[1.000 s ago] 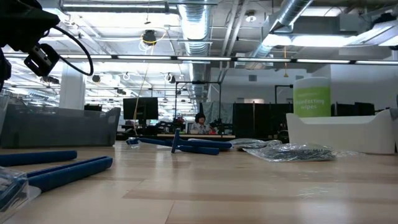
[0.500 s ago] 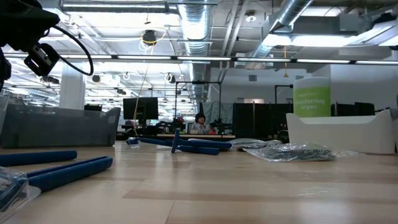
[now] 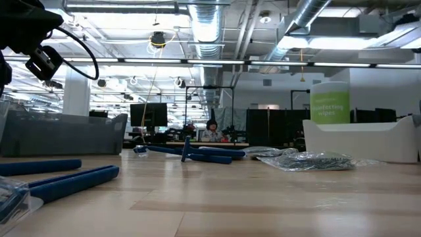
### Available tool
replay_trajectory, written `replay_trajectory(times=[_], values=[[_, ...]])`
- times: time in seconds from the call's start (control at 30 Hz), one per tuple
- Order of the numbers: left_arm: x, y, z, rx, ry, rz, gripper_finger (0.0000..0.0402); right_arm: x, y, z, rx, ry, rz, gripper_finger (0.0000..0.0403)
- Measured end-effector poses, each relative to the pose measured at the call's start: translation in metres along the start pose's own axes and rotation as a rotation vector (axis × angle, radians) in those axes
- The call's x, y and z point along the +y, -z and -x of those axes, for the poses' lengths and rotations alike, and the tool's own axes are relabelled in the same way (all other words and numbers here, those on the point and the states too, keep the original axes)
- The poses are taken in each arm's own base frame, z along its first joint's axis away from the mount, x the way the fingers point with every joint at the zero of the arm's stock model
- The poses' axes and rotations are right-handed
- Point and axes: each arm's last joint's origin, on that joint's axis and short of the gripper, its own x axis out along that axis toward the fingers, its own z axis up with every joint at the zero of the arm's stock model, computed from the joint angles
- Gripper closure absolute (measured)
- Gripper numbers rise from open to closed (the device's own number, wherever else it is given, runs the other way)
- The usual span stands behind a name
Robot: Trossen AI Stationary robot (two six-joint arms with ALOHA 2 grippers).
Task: Pick & Place Travel size toiletries
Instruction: Put the blue shave cream into the right black bin
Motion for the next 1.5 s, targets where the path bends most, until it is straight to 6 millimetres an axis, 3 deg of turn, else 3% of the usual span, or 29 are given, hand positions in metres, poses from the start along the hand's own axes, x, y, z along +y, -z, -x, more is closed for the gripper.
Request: replay_trajectory(times=[0.6, 0.93, 1.07, 1.5], values=[[0.000, 0.000, 0.000, 0.000, 0.000, 0.000, 0.0400, 0.000, 0.000, 0.000, 0.000, 0.000, 0.001, 0.0242], [0.000, 0.000, 0.000, -0.001, 0.000, 0.001, 0.0400, 0.000, 0.000, 0.000, 0.000, 0.000, 0.004, 0.0167], [0.000, 0.000, 0.000, -0.001, 0.000, 0.001, 0.0400, -0.001, 0.000, 0.001, 0.002, -0.005, 0.007, 0.0159], [0.000, -0.001, 0.000, -0.004, 0.002, 0.004, 0.0400, -0.033, -0.011, 0.025, -0.065, -0.181, -0.035, 0.0159]])
